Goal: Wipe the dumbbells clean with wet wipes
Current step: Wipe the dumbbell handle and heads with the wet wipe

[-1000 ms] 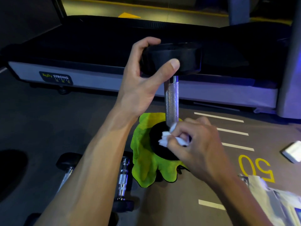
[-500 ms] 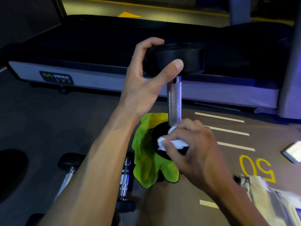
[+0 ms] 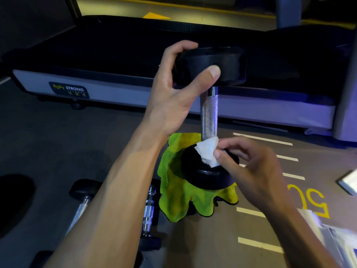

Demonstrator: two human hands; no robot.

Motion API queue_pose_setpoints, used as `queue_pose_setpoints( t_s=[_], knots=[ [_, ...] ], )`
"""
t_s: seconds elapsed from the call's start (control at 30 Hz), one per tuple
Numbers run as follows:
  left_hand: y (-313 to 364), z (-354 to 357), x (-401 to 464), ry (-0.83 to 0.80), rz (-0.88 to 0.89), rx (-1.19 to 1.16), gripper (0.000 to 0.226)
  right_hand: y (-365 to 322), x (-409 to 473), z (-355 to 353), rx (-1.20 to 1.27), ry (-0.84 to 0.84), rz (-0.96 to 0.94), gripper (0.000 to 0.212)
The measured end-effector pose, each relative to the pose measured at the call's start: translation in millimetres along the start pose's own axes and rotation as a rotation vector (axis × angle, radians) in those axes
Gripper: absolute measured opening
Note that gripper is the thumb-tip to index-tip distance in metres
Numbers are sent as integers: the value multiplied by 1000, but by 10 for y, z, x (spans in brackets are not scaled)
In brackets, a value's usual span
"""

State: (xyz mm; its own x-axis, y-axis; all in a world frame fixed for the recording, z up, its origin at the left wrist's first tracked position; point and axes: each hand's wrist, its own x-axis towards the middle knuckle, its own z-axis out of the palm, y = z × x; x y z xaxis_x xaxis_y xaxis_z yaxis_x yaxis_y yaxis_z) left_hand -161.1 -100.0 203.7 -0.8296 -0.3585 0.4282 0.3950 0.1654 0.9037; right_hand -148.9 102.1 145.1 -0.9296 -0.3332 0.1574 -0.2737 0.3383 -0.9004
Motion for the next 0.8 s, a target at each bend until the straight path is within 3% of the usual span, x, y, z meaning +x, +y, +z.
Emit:
queue_pose_setpoints(
  t_s=[0.1,0.23,0.37,0.5,0.6,0.67,0.8],
  knots=[
    [12,29,-4,-10,12,-8,55,90,121,25,-40,0,102,22],
    [25,58,5,-26,19,-22,57,169,292,-83,-33,-195,137,45],
    [17,85,6,-29,27,-2,57,181,435,-147,173,-406,115,41],
    [10,116,16,-16,25,-2,53,152,548,-100,196,-466,88,42],
    [7,123,27,-2,23,4,51,147,509,-19,152,-417,67,37],
    [13,121,28,-2,27,1,50,99,417,105,138,-282,98,35],
    [36,138,-20,-46,40,-27,53,-101,284,306,-270,51,41,32]
  ],
)
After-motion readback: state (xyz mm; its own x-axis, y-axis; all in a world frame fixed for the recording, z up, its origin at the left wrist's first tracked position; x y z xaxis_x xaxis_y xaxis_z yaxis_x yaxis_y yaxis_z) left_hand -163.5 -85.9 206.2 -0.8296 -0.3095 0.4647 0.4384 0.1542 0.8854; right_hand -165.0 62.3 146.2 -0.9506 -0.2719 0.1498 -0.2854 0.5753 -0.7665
